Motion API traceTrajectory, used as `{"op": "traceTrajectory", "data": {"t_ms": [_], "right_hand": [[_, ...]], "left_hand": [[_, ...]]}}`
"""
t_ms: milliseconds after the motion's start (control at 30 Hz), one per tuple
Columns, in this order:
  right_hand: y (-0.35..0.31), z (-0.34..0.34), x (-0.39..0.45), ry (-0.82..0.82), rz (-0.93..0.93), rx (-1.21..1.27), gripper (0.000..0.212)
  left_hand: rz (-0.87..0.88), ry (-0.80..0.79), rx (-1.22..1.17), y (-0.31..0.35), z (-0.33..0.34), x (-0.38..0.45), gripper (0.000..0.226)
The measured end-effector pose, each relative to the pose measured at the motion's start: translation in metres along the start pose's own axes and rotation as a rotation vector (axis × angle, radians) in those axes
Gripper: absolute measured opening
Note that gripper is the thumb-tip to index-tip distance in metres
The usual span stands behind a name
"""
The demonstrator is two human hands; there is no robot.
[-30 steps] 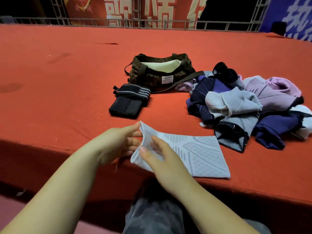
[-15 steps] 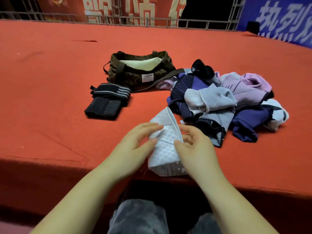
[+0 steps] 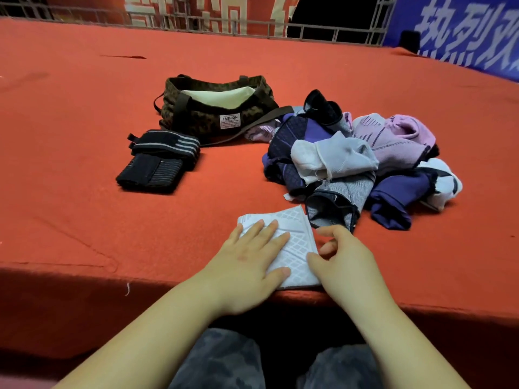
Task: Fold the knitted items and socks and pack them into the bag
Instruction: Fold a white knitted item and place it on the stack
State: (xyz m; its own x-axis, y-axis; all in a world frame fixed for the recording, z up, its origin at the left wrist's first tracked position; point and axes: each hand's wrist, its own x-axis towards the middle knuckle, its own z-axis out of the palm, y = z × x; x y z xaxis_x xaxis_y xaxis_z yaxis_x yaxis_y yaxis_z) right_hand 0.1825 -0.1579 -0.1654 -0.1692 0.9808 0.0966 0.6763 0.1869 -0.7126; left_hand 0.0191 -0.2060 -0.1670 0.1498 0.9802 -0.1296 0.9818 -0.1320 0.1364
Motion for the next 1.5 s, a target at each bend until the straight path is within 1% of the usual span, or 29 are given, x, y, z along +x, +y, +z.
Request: {"op": "traceTrajectory", "data": {"t_ms": [133, 167, 267, 367, 433, 467, 533, 567, 600, 633, 700, 733, 767, 833, 900, 933, 967, 1000, 1033, 1100, 1133, 1167, 1200, 1233, 1300, 1333, 1367, 1433, 1500], "right_hand": [[-0.007, -0.002, 0.010, -0.083, 0.122, -0.068, 0.044], [-0.010, -0.004, 0.013, -0.115, 0.156, -0.073, 0.041], [-0.017, -0.006, 0.020, -0.222, 0.193, 0.103, 0.010], [-0.023, -0.005, 0.022, -0.259, 0.198, 0.248, 0.013], [-0.027, -0.004, 0.022, -0.262, 0.194, 0.290, 0.012], [-0.029, -0.004, 0.022, -0.258, 0.188, 0.324, 0.009], [-0.034, -0.006, 0.021, -0.240, 0.181, 0.442, 0.009], [-0.038, -0.006, 0.020, -0.241, 0.167, 0.507, 0.012], [-0.043, -0.006, 0.019, -0.245, 0.132, 0.554, 0.015], [-0.049, -0.006, 0.017, -0.254, 0.084, 0.576, 0.016], [-0.065, -0.003, 0.012, -0.300, -0.069, 0.572, 0.009], [-0.074, -0.002, 0.009, -0.342, -0.164, 0.541, 0.008], [-0.082, 0.000, 0.007, -0.391, -0.256, 0.492, 0.014], [-0.089, 0.005, 0.010, -0.414, -0.369, 0.365, 0.017], [-0.088, 0.012, 0.021, -0.263, -0.387, 0.300, 0.008], [-0.085, 0.017, 0.029, -0.166, -0.362, 0.278, 0.016], [-0.082, 0.022, 0.035, -0.091, -0.316, 0.255, 0.029], [-0.080, 0.028, 0.039, -0.071, -0.246, 0.257, 0.043], [-0.080, 0.034, 0.042, -0.107, -0.162, 0.321, 0.052], [-0.084, 0.045, 0.043, -0.237, -0.009, 0.635, 0.053], [-0.084, 0.050, 0.044, -0.257, 0.035, 0.766, 0.052], [-0.084, 0.055, 0.046, -0.240, 0.043, 0.795, 0.055], [-0.083, 0.058, 0.049, -0.206, 0.026, 0.754, 0.061], [-0.082, 0.062, 0.052, -0.167, -0.007, 0.683, 0.064], [-0.081, 0.072, 0.059, -0.118, -0.075, 0.541, 0.062], [-0.079, 0.078, 0.064, -0.103, -0.108, 0.484, 0.060], [-0.079, 0.084, 0.069, -0.089, -0.137, 0.423, 0.056], [-0.079, 0.094, 0.079, -0.057, -0.182, 0.336, 0.047], [-0.080, 0.100, 0.091, -0.024, -0.222, 0.273, 0.041]], "left_hand": [[-0.001, -0.003, 0.044, 0.004, 0.001, -0.001, 0.065], [0.003, -0.008, 0.044, 0.005, 0.001, -0.001, 0.065], [0.010, -0.020, 0.042, 0.005, 0.000, 0.000, 0.066], [0.034, -0.016, -0.077, -0.001, -0.001, 0.002, 0.062], [0.016, 0.088, -0.309, -0.011, 0.002, 0.006, 0.053], [-0.010, 0.201, -0.454, -0.015, 0.003, 0.007, 0.046], [-0.110, 0.446, -0.667, -0.018, 0.002, 0.006, 0.028], [-0.181, 0.518, -0.774, -0.015, -0.002, 0.006, 0.020], [-0.243, 0.539, -0.926, -0.012, -0.009, 0.005, 0.017], [-0.285, 0.509, -1.117, -0.009, -0.019, 0.004, 0.024], [-0.324, 0.341, -1.502, -0.006, -0.039, 0.004, 0.039], [-0.345, 0.278, -1.623, -0.009, -0.047, 0.004, 0.043], [-0.381, 0.257, -1.697, -0.014, -0.052, 0.004, 0.045], [-0.457, 0.247, -1.797, -0.023, -0.059, 0.001, 0.036], [-0.499, 0.263, -1.855, -0.034, -0.063, 0.001, 0.031], [-0.519, 0.276, -1.889, -0.040, -0.066, 0.001, 0.029], [-0.524, 0.277, -1.926, -0.047, -0.068, 0.002, 0.028], [-0.523, 0.271, -1.955, -0.054, -0.071, 0.003, 0.027], [-0.519, 0.261, -1.972, -0.062, -0.073, 0.005, 0.027], [-0.506, 0.238, -1.996, -0.076, -0.075, 0.007, 0.029], [-0.503, 0.222, -1.985, -0.084, -0.073, 0.009, 0.029], [-0.530, 0.224, -1.918, -0.091, -0.072, 0.011, 0.027], [-0.557, 0.234, -1.792, -0.097, -0.070, 0.013, 0.024], [-0.584, 0.258, -1.581, -0.105, -0.067, 0.017, 0.023], [-0.607, 0.276, -1.142, -0.117, -0.063, 0.023, 0.021], [-0.615, 0.293, -1.016, -0.122, -0.062, 0.025, 0.020], [-0.631, 0.327, -0.967, -0.126, -0.061, 0.027, 0.026], [-0.654, 0.404, -0.971, -0.133, -0.060, 0.033, 0.054], [-0.561, 0.420, -0.932, -0.137, -0.058, 0.039, 0.059]]}}
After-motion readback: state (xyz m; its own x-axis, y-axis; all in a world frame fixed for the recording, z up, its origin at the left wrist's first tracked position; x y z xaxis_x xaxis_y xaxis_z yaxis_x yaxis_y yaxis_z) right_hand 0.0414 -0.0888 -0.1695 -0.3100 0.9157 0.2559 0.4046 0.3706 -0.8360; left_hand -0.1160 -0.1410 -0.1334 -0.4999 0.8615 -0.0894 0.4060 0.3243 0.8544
